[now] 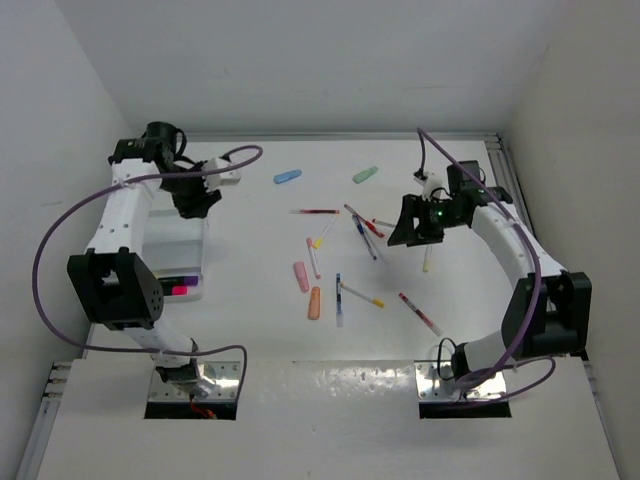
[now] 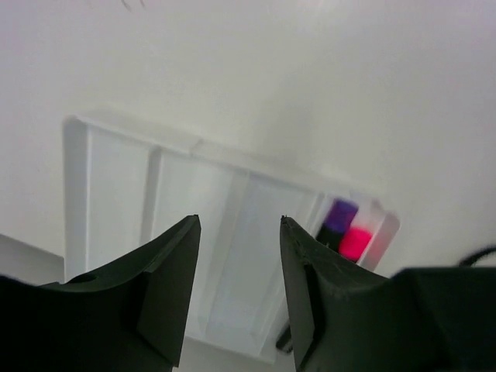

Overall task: Sort the stationery into containers
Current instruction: Place the stationery into the container, then grab a piece of stationery with the left arm

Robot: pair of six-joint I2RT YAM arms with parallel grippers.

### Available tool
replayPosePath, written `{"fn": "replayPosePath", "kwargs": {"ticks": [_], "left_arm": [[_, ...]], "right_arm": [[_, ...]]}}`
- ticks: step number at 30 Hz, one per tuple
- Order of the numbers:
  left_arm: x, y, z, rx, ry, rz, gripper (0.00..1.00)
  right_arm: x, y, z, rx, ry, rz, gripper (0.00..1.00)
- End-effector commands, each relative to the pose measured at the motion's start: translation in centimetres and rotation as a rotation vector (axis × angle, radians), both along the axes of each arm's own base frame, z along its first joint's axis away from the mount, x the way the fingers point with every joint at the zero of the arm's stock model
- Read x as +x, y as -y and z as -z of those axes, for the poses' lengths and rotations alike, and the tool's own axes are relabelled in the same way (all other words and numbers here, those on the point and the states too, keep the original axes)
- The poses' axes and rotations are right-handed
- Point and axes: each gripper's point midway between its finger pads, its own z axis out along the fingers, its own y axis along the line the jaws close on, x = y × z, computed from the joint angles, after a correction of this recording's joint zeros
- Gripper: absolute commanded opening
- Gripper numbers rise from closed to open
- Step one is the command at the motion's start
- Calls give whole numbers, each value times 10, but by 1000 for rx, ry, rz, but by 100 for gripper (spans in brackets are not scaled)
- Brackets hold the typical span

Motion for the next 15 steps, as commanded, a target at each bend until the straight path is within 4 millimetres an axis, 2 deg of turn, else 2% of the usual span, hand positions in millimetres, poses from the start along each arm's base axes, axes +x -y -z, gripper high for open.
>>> {"fn": "replayPosePath", "kwargs": {"ticks": [1, 2, 4, 5, 6, 7, 8, 9, 10, 11, 12, 13, 15], "left_arm": [[17, 63, -37, -246, 49, -114, 51], [15, 76, -39, -328, 19, -156, 50], [13, 115, -40, -404, 24, -99, 49], [-3, 128, -30, -423, -6, -67, 52], [-14, 154, -27, -449, 0, 36, 54], [-26, 164, -31, -438, 59, 151, 55], [-36, 172, -24, -430, 68, 218, 58], [-47, 179, -6, -411, 63, 270, 60], [-58, 191, -2, -392, 84, 365, 61], [-61, 193, 5, -374, 85, 400, 64], [-75, 200, 12, -354, 46, 464, 66], [-78, 205, 24, -320, 24, 549, 67], [-83, 213, 38, -267, -50, 611, 67]], "right_arm": [[-1, 8, -4, -8, 44, 14, 63], [-3, 9, -4, -9, 46, 15, 63], [-5, 11, -4, -13, 55, 16, 63], [-8, 14, -1, -13, 47, 26, 63], [-9, 15, -2, -14, 57, 27, 63], [-10, 18, 0, -16, 55, 34, 63], [-11, 19, 0, -18, 53, 36, 64], [-13, 20, 0, -18, 53, 37, 64], [-14, 23, 2, -22, 49, 42, 64], [-15, 24, 3, -21, 43, 44, 64], [-16, 24, 4, -22, 39, 44, 64], [-17, 24, 6, -22, 31, 44, 64], [-16, 24, 9, -20, 22, 45, 64]]}}
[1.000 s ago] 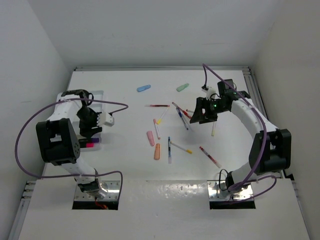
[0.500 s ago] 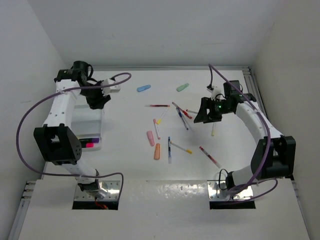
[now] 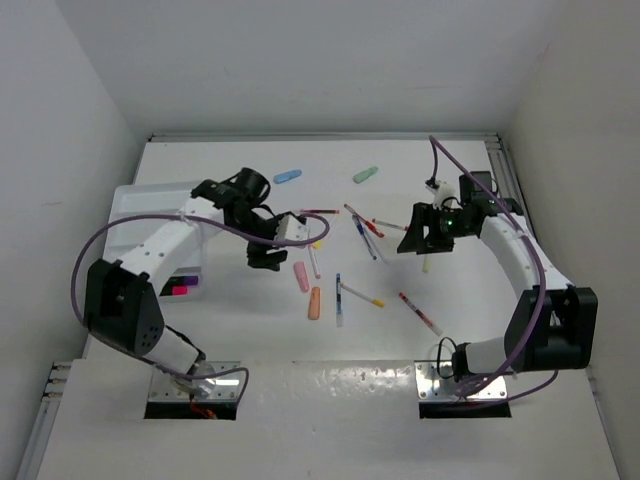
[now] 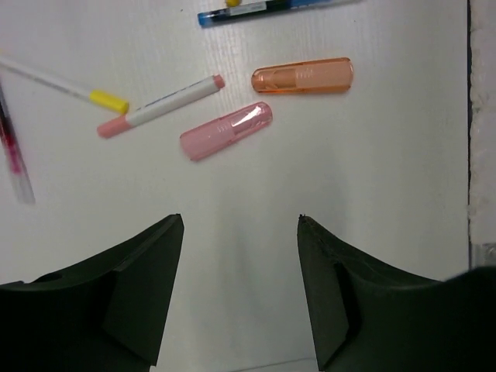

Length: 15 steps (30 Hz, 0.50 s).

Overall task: Sort the stationery into containers
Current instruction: Grab a piece of stationery with the left arm

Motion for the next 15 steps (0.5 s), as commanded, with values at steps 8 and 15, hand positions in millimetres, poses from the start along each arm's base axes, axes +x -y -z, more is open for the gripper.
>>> {"fn": "replayPosePath", "kwargs": {"ticks": [8, 15], "left_arm": [[-2, 29, 42, 206, 190, 509, 66], [7, 45, 62, 284, 213, 644, 66]], "right_arm": [[3, -1, 5, 12, -12, -16, 64], [7, 8, 7, 13, -19, 7, 64]]}}
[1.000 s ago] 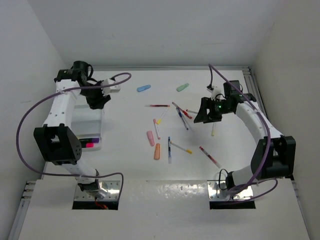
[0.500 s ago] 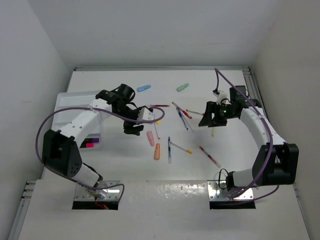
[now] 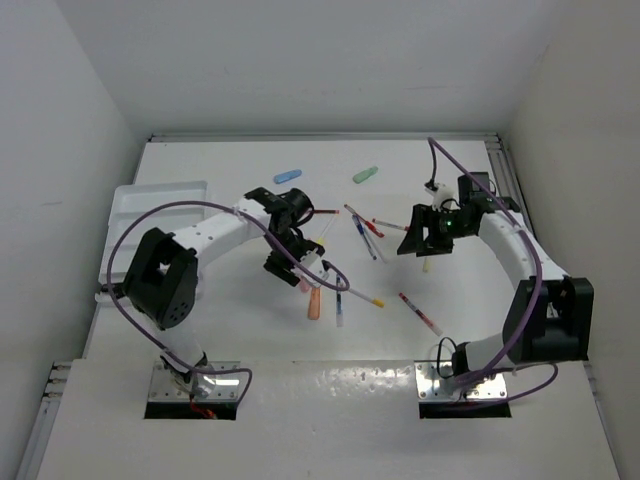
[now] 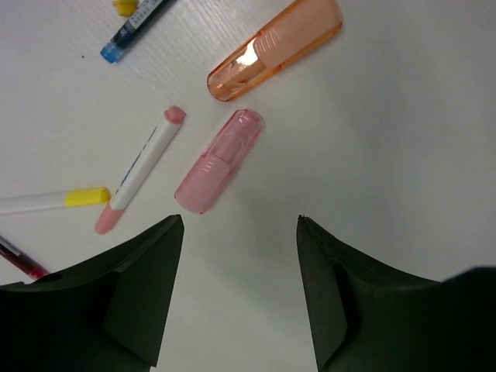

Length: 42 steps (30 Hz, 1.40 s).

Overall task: Sort the stationery into containers
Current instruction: Grab a piece of stationery with the left arm

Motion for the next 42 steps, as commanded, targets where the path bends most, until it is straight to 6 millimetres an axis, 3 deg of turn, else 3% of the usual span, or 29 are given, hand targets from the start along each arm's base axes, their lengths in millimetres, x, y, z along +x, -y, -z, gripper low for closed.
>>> {"fn": "replayPosePath", "kwargs": {"ticks": [1, 10, 24, 30, 35, 38, 42], "left_arm": [[10, 11, 0, 23, 67, 124, 66], [12, 28, 29, 52, 38, 175, 66], [21, 19, 70, 123, 35, 197, 61], [19, 8, 86, 144, 35, 175, 48], [10, -9, 94, 160, 37, 112, 28], [8, -19, 89, 142, 28, 33, 19], [19, -29, 56, 70, 26, -156, 13]], "right_arm": [[6, 7, -4, 11, 20, 6, 64], [8, 18, -2, 33, -5, 37, 63], [9, 28, 1, 51, -33, 62, 63], [6, 30, 2, 32, -32, 53, 63], [3, 40, 9, -40, -26, 71, 66], [0, 54, 15, -131, -17, 93, 69], [-6, 57, 15, -145, -9, 90, 69]]}}
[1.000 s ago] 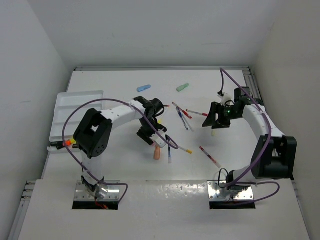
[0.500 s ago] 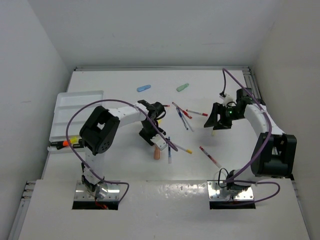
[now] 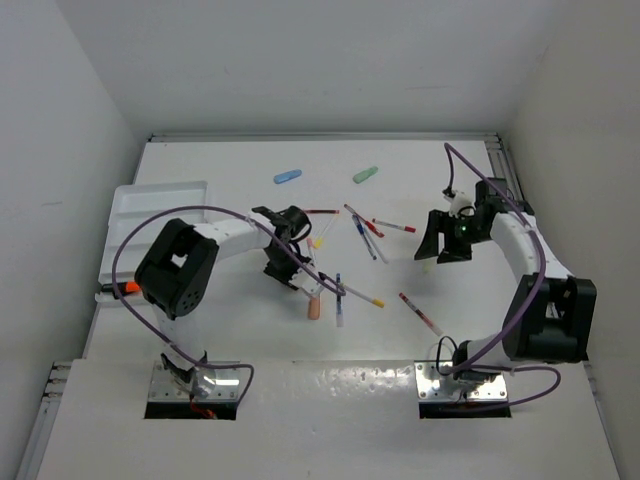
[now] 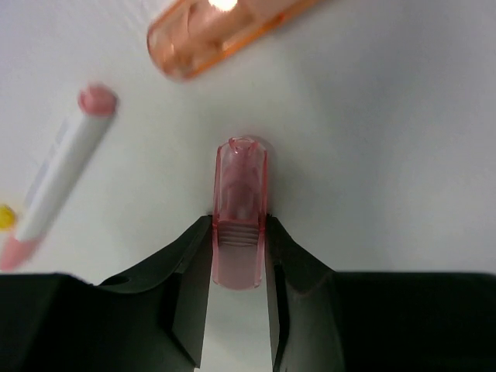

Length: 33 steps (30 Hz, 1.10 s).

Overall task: Sort the stationery into containers
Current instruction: Grab a piece of stationery with the left arm, then place the stationery into the container

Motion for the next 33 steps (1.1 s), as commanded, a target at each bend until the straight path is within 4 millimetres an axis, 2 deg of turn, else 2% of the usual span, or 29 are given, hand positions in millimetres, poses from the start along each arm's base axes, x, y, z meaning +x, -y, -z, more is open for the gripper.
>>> {"fn": "replayPosePath", "kwargs": {"ticks": [1, 2, 4, 5, 7, 8, 9, 10, 12, 13, 15, 18, 20, 21, 23, 24, 26, 27, 30, 33], "left_arm": [[11, -14, -31, -72, -12, -200, 12], [23, -24, -45, -98, 7, -273, 12], [34, -37, -63, -136, -12, -383, 10], [46, -56, -80, -150, -22, -454, 10], [53, -76, -96, -173, -39, -503, 10], [58, -100, -109, -171, -39, -558, 10], [59, -112, -115, -172, -29, -556, 10], [58, -137, -119, -156, -32, -605, 9], [60, -162, -131, -136, 15, -600, 9], [56, -187, -134, -118, 5, -646, 9], [58, -210, -142, -100, 31, -646, 8], [54, -266, -137, -39, 39, -730, 8], [52, -288, -130, -8, 38, -729, 8], [48, -305, -127, 12, 35, -758, 9], [46, -322, -120, 33, 33, -747, 9], [43, -337, -118, 51, 33, -771, 9], [41, -353, -111, 85, 42, -756, 9], [38, -367, -105, 118, 55, -767, 9], [36, -392, -98, 180, 99, -756, 9], [39, -407, -91, 207, 125, -763, 9]], "right_arm": [[-1, 8, -6, -45, 49, -8, 69], [-1, 5, -7, -28, 47, -9, 69], [1, 3, -9, -16, 49, -6, 69], [1, 1, -8, -7, 41, -1, 69], [5, -3, -11, 5, 50, -7, 68], [6, -5, -12, 8, 50, -9, 69], [6, -7, -11, 13, 45, -14, 69], [7, -9, -11, 15, 48, -18, 69], [7, -14, -11, 17, 48, -29, 68], [8, -15, -10, 18, 48, -34, 69], [7, -19, -10, 21, 41, -38, 69], [9, -25, -7, 24, 36, -48, 69], [10, -28, -7, 23, 37, -54, 68], [10, -29, -6, 21, 32, -57, 68], [9, -30, -5, 18, 28, -63, 68], [9, -30, -4, 15, 28, -66, 68], [10, -29, -3, 6, 27, -70, 68], [9, -29, -2, 4, 17, -71, 68], [10, -28, -2, 1, 12, -68, 68], [12, -30, -1, 7, 1, -59, 68]]}}
